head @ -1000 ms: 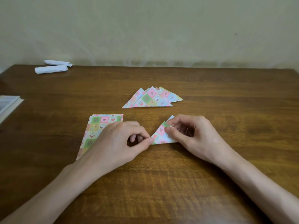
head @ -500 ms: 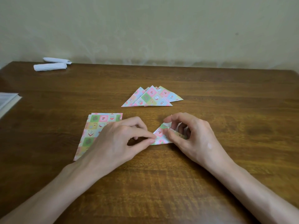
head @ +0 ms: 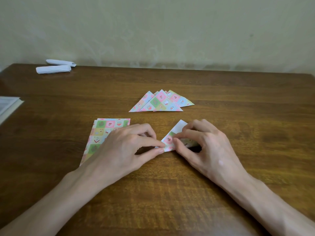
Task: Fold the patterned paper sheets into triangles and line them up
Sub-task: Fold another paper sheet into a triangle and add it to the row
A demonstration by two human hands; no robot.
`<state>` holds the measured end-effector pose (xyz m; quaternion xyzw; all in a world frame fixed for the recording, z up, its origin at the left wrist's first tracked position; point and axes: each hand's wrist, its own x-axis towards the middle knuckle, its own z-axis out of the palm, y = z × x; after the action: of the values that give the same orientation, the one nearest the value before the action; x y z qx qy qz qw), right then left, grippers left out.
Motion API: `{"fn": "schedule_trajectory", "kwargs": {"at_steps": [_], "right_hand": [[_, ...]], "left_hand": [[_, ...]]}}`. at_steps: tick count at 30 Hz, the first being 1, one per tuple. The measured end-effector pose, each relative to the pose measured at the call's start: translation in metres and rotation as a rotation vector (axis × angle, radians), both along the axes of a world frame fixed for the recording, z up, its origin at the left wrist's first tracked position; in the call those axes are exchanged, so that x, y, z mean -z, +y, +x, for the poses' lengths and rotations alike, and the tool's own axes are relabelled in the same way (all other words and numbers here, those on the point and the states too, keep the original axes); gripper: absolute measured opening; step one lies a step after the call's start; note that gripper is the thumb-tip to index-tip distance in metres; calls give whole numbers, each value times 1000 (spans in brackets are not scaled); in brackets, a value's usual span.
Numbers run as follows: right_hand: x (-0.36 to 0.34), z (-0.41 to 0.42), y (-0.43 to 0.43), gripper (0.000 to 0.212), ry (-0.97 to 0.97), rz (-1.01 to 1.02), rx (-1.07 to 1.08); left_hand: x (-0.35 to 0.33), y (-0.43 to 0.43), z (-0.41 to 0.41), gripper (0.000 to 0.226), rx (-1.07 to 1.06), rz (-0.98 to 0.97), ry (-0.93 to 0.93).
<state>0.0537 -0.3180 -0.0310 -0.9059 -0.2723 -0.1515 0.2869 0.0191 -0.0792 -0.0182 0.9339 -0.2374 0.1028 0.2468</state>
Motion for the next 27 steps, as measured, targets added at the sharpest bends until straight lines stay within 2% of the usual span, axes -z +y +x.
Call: {"fn": "schedule_trajectory", "kwargs": {"at_steps": [16,27], "right_hand": [[-1,5,-17,33,1,-127,-136],[1,6,-17,34,-28,-147,-149]], "left_hand": [[0,0,0,25,-14,8,-43],[-1,5,1,11,-24,-67,-47]]}}
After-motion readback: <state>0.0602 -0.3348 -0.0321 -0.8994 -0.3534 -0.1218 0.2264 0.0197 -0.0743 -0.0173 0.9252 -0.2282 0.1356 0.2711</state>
